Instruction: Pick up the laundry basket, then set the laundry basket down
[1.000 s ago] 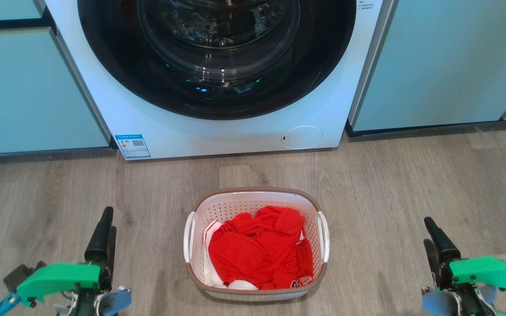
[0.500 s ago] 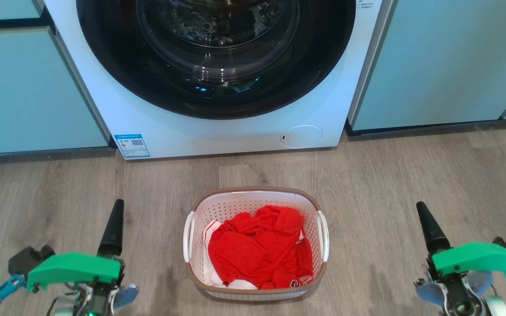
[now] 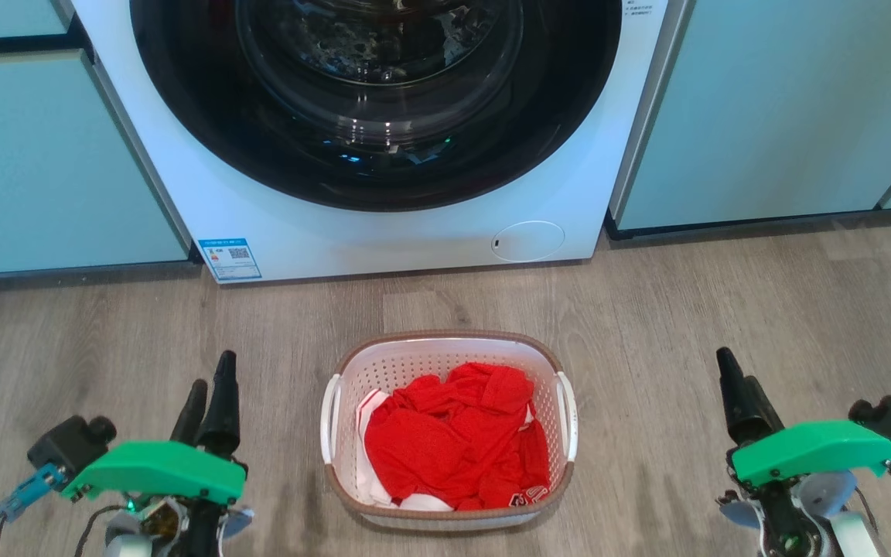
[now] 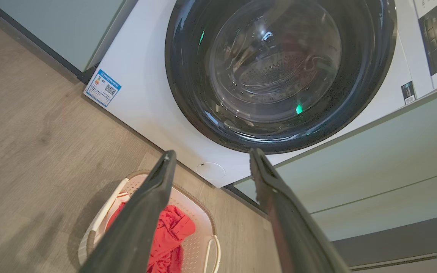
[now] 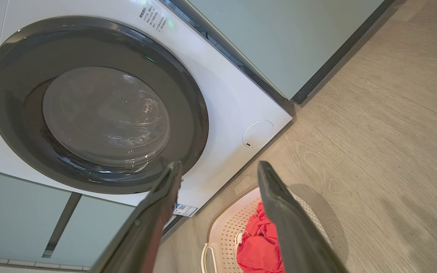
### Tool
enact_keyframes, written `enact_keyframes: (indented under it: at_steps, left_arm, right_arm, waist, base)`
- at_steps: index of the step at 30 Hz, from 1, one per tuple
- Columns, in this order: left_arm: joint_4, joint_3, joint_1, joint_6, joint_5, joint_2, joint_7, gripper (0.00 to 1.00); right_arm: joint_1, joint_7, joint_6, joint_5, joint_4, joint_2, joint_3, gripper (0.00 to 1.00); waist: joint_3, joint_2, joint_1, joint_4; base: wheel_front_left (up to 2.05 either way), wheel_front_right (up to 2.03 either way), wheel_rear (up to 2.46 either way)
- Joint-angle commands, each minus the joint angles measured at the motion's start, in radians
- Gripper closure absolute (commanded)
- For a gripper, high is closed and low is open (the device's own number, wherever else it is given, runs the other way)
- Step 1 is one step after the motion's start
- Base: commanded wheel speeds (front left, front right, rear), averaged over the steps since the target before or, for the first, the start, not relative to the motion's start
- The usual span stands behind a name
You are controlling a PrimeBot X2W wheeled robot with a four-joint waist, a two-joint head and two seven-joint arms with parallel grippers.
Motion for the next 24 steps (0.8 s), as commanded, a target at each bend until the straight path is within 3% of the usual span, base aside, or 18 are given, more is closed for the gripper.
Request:
enact_keyframes:
  at_steps: [1, 24]
  left_arm:
    - [-0.046, 0.006, -0.026, 0.009, 0.037, 0.02, -0.013, 0.0]
    - [-0.076, -0.062, 0.022, 0.085, 0.311, 0.05, -0.081, 0.0]
  right_arm:
    - [-0.033, -0.015, -0.001, -0.035, -0.042, -0.009, 0.014, 0.0]
    - [-0.029, -0.082, -0.001, -0.323, -0.064, -0.012, 0.082, 0.0]
  waist:
    - [0.0, 0.0, 0.0, 0.0]
    - [-0.001, 0.0, 0.0, -0.005]
  base:
    - [0.0, 0.0, 0.0]
    - [0.0, 0.0, 0.0]
